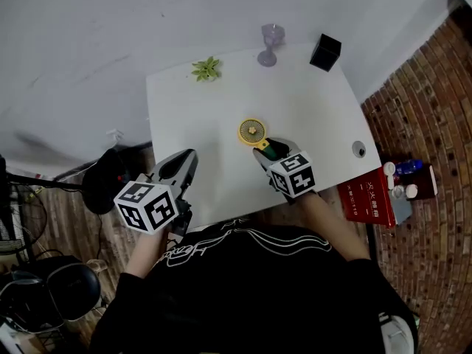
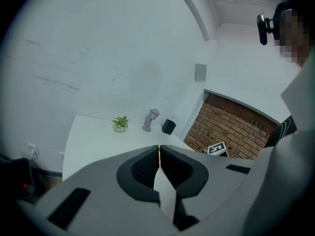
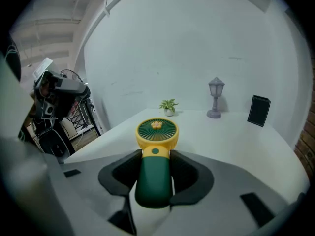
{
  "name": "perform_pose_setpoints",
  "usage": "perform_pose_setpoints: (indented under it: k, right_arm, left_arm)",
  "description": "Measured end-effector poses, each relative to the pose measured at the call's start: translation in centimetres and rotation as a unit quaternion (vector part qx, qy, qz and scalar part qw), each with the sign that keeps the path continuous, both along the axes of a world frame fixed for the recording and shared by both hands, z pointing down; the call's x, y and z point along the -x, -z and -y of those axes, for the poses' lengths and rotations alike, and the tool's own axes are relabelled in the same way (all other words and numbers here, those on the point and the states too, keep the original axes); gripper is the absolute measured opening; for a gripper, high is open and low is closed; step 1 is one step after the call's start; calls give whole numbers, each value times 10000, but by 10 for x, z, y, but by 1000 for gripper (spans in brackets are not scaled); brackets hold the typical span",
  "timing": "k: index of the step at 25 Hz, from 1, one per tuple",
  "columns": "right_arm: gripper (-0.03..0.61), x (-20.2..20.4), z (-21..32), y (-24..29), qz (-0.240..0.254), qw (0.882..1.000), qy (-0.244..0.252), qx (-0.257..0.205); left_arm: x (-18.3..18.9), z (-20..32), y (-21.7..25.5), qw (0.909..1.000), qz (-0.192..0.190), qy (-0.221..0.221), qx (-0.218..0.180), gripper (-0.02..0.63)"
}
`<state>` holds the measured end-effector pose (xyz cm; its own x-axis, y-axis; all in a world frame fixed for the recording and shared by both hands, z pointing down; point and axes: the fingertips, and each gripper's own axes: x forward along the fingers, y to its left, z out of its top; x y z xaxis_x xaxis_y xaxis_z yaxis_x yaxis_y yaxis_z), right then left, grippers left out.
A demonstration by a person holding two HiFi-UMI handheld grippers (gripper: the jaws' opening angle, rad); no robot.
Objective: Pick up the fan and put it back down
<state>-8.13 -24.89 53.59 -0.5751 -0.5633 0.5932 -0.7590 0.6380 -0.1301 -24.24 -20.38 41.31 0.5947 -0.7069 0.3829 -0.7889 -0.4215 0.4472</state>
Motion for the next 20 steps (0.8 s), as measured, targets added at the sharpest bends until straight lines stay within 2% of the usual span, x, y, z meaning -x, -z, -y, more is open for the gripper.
perform_pose_setpoints:
  k: [7,20]
  right_arm:
    - [181,8,12,-33,-253,9996,-70,114]
    - [181,10,13,-65,-759,9969,10,189]
  left_arm:
    - [20,11,-14,9999,73,18,97,34]
    - [30,14,-31,9996,142,-9,242,34]
